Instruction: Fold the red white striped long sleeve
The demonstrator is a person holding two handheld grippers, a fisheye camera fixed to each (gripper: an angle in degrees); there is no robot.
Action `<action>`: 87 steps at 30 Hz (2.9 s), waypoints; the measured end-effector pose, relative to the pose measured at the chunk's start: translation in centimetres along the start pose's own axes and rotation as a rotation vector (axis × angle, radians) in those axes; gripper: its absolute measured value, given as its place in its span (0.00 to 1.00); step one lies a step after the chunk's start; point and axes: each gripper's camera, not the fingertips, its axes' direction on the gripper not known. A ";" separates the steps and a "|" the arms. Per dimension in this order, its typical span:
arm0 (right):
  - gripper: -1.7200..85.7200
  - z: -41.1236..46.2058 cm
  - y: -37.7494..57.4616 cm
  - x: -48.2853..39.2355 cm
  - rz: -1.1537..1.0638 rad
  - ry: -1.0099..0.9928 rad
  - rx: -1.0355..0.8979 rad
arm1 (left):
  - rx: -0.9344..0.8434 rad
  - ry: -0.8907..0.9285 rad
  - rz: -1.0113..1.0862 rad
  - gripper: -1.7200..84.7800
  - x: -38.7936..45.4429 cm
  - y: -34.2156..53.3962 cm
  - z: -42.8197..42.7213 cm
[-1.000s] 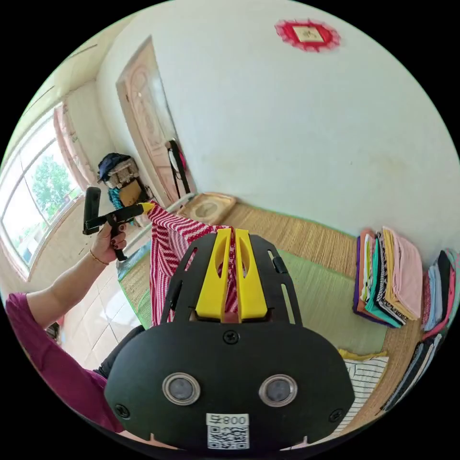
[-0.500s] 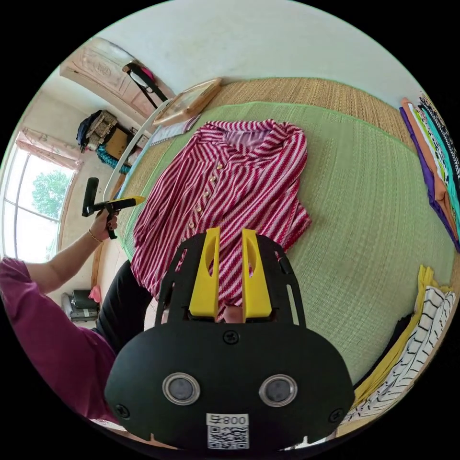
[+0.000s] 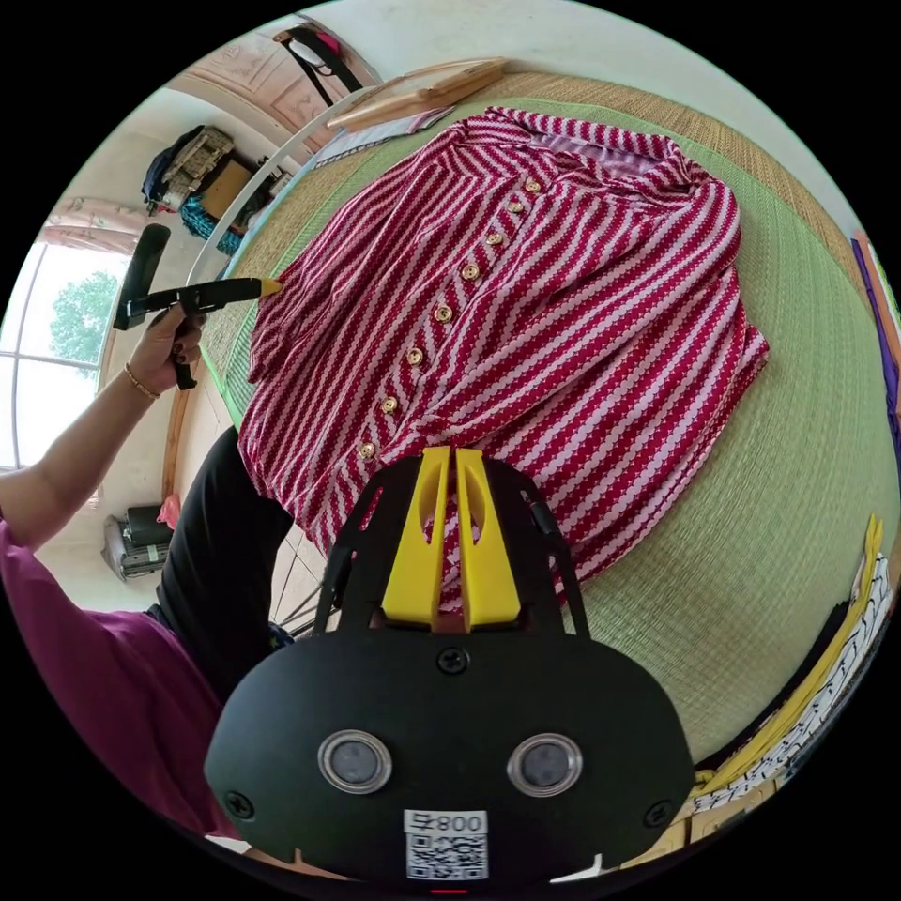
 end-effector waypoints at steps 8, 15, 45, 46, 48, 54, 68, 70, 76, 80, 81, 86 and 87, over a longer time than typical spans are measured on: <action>0.02 -5.8 -0.4 -0.8 0.023 0.019 0.108 | 0.114 -0.105 0.049 0.03 -0.7 0.0 -2.5; 0.02 -20.0 2.2 9.5 0.312 0.268 0.313 | 0.300 -0.214 -0.192 0.05 -8.4 -0.4 -6.6; 0.11 2.9 -21.5 -3.9 0.033 0.237 0.215 | 0.084 -0.134 0.103 0.12 3.7 -11.5 24.4; 0.11 3.8 -22.0 -3.7 0.051 0.236 0.199 | 0.075 -0.149 0.097 0.11 3.6 -11.7 24.9; 0.09 4.9 -22.3 -3.3 0.075 0.224 0.191 | 0.070 -0.165 0.088 0.08 3.5 -12.0 26.4; 0.04 3.3 -20.0 -4.1 0.089 0.189 0.315 | 0.194 -0.042 0.114 0.04 4.0 -10.2 25.3; 0.09 0.8 -23.9 -1.5 0.118 0.153 0.294 | 0.243 -0.018 0.048 0.05 3.8 -12.5 27.3; 0.07 0.0 -20.7 -1.3 0.113 0.152 0.378 | 0.280 0.037 0.077 0.05 3.5 -10.9 26.8; 0.03 4.9 -14.9 1.9 0.205 0.164 0.290 | 0.264 -0.091 0.075 0.03 1.8 -6.3 27.2; 0.02 6.3 -13.1 3.8 0.277 0.204 0.277 | 0.211 -0.230 0.046 0.02 0.4 -5.8 28.6; 0.02 6.0 -12.4 4.3 0.315 0.251 0.283 | 0.208 -0.230 0.037 0.02 0.1 -5.9 28.6; 0.02 5.6 -9.6 6.5 0.376 0.209 0.325 | 0.219 -0.220 0.007 0.02 -0.5 -6.0 29.0; 0.02 5.4 -9.5 6.3 0.373 0.209 0.340 | 0.218 -0.196 0.011 0.02 -0.3 -6.0 29.2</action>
